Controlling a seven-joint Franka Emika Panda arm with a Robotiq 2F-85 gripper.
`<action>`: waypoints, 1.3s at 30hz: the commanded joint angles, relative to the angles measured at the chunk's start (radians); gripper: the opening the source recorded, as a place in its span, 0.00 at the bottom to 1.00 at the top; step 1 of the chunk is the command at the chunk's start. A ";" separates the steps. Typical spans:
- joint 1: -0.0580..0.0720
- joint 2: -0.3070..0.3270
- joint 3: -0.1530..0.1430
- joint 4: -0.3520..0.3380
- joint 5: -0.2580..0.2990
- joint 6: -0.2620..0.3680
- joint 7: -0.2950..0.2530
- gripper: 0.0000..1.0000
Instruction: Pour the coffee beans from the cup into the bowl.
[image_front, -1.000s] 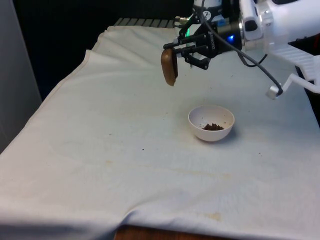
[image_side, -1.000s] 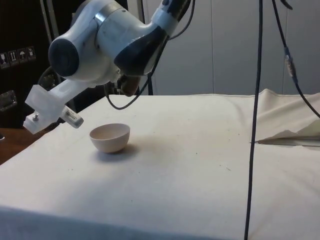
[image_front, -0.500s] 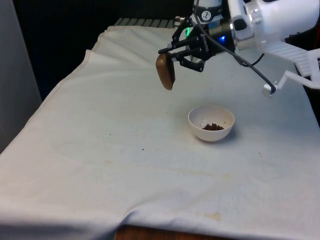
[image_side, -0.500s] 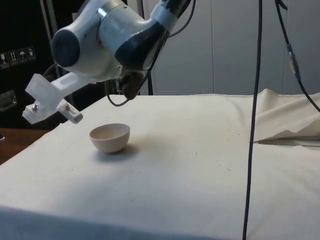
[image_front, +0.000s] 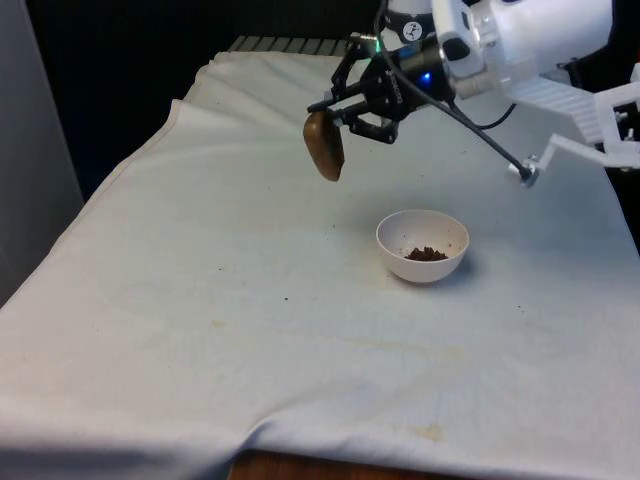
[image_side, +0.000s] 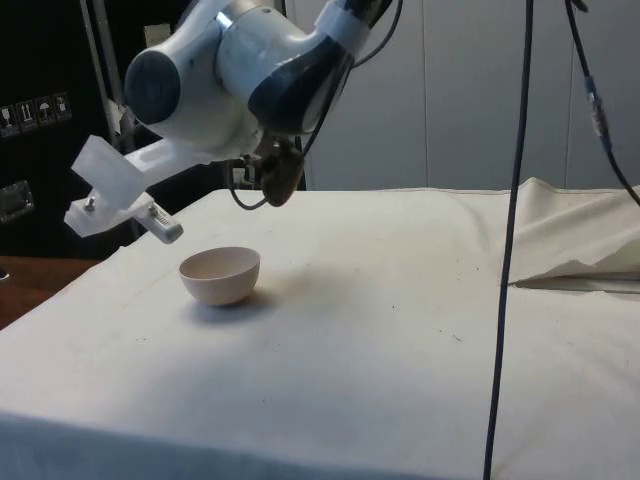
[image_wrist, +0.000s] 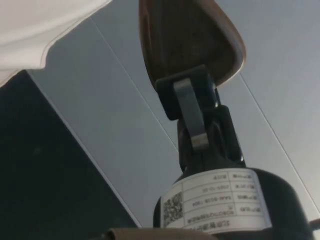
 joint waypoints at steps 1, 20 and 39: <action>-0.011 -0.011 0.002 -0.017 0.009 0.029 0.002 0.01; -0.012 -0.056 -0.087 -0.107 0.070 0.187 0.003 0.01; -0.012 -0.081 -0.181 -0.162 0.112 0.362 0.000 0.01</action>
